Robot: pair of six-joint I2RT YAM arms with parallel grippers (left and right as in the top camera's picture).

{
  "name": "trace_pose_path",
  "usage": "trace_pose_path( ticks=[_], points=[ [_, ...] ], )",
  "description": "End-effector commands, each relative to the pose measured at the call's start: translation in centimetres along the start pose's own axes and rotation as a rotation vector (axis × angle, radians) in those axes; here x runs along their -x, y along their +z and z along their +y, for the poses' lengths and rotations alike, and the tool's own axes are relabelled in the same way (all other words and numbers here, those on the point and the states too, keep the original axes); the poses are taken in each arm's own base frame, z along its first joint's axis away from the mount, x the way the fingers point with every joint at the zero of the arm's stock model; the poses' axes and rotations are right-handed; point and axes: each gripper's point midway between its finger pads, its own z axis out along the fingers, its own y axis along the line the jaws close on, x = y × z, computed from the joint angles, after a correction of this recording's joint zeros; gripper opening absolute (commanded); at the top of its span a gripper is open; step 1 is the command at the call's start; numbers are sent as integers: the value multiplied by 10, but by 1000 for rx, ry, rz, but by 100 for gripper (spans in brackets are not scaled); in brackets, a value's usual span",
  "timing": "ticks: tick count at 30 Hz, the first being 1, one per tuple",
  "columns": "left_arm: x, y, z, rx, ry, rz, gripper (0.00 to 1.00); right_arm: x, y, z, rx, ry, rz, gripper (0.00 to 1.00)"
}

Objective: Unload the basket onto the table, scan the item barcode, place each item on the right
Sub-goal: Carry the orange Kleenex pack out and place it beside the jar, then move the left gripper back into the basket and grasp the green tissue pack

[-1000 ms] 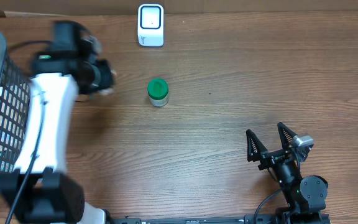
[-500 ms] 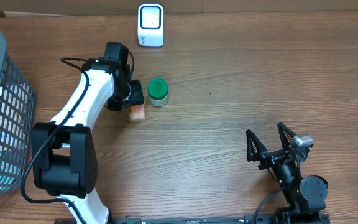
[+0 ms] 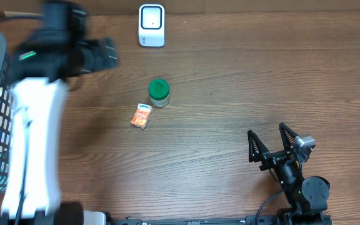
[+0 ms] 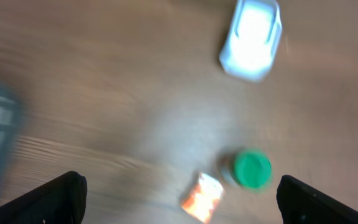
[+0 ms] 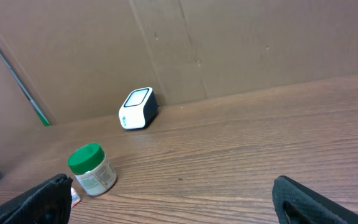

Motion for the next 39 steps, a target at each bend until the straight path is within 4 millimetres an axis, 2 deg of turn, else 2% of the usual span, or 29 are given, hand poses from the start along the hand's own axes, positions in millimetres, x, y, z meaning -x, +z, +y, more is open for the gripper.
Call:
trace_pose_path(
  ticks=[1,5,8,10,13,18,21,25,32,33,36,39],
  points=[
    [33,-62,80,146,-93,-175,100,0,0,-3,-9,-2,-10,100],
    [31,-88,178,310,-354,-234,100,0,0,-3,-9,-2,-10,100],
    [22,-100,240,408,-530,-261,100,0,0,-3,-9,-2,-10,100],
    [15,-103,273,461,-599,-266,100,0,0,-3,-9,-2,-10,100],
    [2,-100,309,528,-643,-232,96,0,0,-3,-9,-2,-10,100],
    [-42,-72,366,678,-726,-78,96,0,0,-3,-9,-2,-10,100],
    [-68,-46,394,697,-722,13,91,0,0,-3,-9,-2,-10,100],
    [-88,-25,417,737,-714,57,90,0,0,-3,-9,-2,-10,100],
    [-116,21,435,745,-645,132,84,0,0,-3,-9,-2,-10,100],
    [-126,24,440,779,-646,154,81,0,0,-3,-9,-2,-10,100],
    [-144,26,457,871,-649,187,82,0,0,-3,-9,-2,-10,100],
    [-155,32,471,892,-668,194,83,0,0,-3,-9,-2,-10,100]
  ],
)
